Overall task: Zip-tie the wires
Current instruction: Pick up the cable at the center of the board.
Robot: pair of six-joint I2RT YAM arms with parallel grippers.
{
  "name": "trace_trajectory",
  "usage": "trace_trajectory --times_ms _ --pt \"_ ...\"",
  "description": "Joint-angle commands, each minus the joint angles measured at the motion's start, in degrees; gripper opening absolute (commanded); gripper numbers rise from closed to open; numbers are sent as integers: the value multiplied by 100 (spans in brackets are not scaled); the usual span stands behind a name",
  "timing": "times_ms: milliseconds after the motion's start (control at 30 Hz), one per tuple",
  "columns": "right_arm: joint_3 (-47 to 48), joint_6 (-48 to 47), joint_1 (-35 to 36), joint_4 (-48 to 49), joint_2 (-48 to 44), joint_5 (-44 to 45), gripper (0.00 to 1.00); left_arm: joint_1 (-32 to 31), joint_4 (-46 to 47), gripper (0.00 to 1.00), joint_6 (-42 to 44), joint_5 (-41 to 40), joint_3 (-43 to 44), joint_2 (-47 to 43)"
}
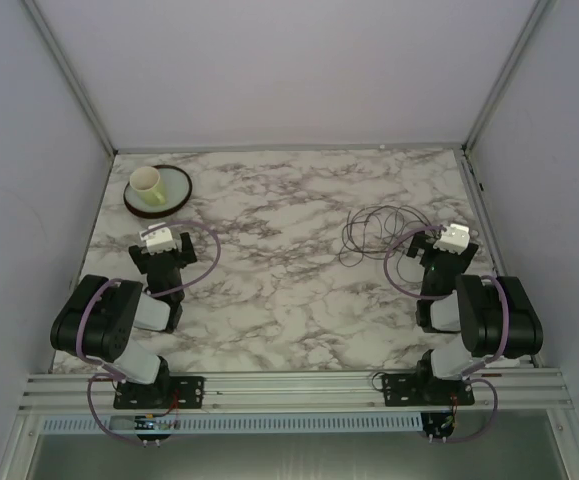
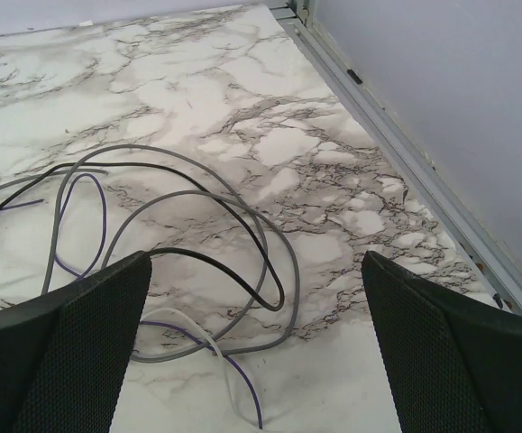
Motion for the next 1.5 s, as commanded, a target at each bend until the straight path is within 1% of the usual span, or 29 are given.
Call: trace_trajectory --times_ms 0,67,133,200,267,333,367,400,467,500,567,600,667,733,833,933,1067,1133,1200,1467 --pt "126 23 -31 316 31 23 99 -15 321 100 -24 -5 91 29" --pt "103 45 -36 278 -117 60 99 -11 313 100 -26 -5 87 31" --pt "180 17 -35 -186 -527 7 99 -11 314 100 -24 -5 91 27" --pt "352 53 -34 -1053 -1038 24 99 -8 303 100 -32 -1 106 37" --pt "455 153 -33 -1716 -1577 5 99 -11 312 100 -28 28 83 20" --pt "512 397 -27 -2408 -2130 33 99 -8 296 100 109 329 100 -22" --pt "556 569 -23 -2838 -2414 110 99 -18 90 100 160 448 147 -130" --pt "626 764 -23 -3278 -2719 210 99 -19 -126 100 149 401 213 -300" --pt "766 939 -22 -4125 -3284 233 99 -52 -867 100 102 161 377 -831" --pt "852 978 -14 -4536 -3558 195 99 -54 -1413 100 48 138 523 -1177" --pt "1055 1211 -13 -5379 -4038 179 99 -54 -2840 100 -366 85 984 -1869" --pt "1184 1398 -12 -5848 -4238 176 99 -53 -3649 100 -619 146 1275 -2152" --pt "1444 1702 -16 -6640 -4590 -91 99 -63 -4809 100 -1104 360 1714 -2613" --pt "1667 1913 -15 -7143 -4690 -649 99 -70 -5489 100 -1628 760 1941 -2967" --pt "1985 2100 -10 -7397 -4535 -1692 99 -107 -5679 100 -2428 1654 1919 -3330" --pt "2513 2128 -5 -7430 -3850 -2666 98 -209 -5709 100 -2982 2276 1913 -3431" --pt "3389 1956 0 -7566 -2633 -3661 88 -440 -5757 100 -3286 2826 2060 -3277" --pt "3891 1810 25 -7758 -2057 -3869 82 -568 -5850 100 -3293 2981 2166 -3179" --pt "4271 1677 71 -7932 -1564 -3945 78 -685 -5865 100 -3264 3031 2201 -3085" --pt "5068 1198 572 -8546 -328 -3932 72 -854 -5846 100 -3223 2941 2134 -2969"
